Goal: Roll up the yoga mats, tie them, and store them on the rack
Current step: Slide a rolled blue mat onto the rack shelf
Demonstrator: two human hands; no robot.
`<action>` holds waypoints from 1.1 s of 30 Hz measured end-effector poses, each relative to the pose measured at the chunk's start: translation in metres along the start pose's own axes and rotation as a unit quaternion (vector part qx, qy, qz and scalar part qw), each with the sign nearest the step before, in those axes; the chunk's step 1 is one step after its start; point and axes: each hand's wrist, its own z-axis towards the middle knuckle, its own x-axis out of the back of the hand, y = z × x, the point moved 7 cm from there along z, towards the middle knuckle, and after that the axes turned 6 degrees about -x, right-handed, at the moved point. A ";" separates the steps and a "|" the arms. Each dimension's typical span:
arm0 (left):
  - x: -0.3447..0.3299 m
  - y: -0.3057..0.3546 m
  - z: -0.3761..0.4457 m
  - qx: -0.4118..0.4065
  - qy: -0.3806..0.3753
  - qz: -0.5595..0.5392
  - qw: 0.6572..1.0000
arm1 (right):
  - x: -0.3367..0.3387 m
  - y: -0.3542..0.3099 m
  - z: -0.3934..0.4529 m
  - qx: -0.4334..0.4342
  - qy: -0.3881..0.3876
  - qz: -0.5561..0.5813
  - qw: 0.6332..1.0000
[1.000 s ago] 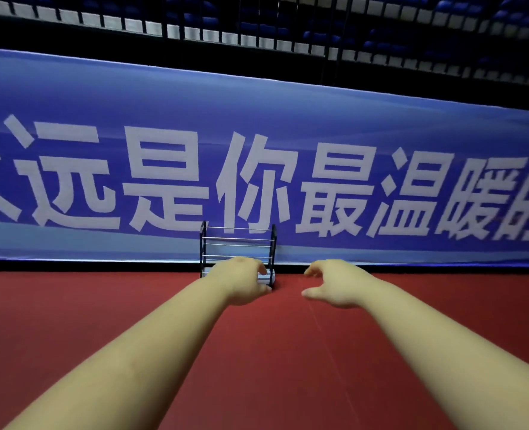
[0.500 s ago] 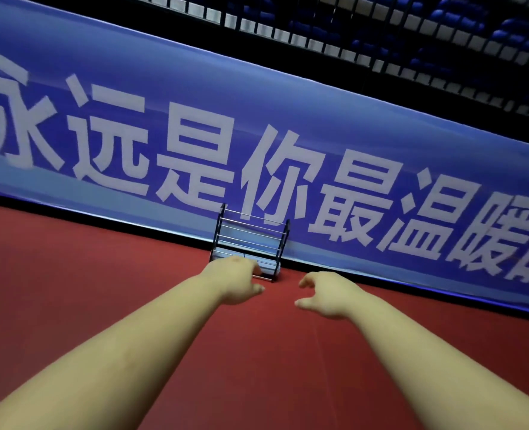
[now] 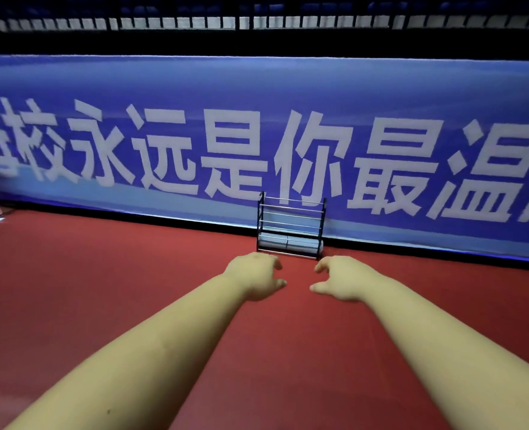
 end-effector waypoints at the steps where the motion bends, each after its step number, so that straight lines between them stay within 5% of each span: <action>1: 0.004 0.008 -0.006 -0.004 0.001 0.005 1.000 | 0.001 0.004 -0.009 -0.001 0.001 0.005 1.000; 10: 0.021 0.022 -0.060 -0.034 0.007 0.027 0.999 | -0.004 0.000 -0.061 -0.018 0.019 0.003 1.000; 23: -0.001 -0.086 -0.159 -0.091 -0.031 0.003 0.995 | -0.067 -0.138 -0.135 -0.072 0.015 -0.037 0.997; 33: 0.002 -0.089 -0.205 -0.133 -0.019 -0.036 0.990 | -0.068 -0.178 -0.180 -0.081 0.021 -0.064 0.994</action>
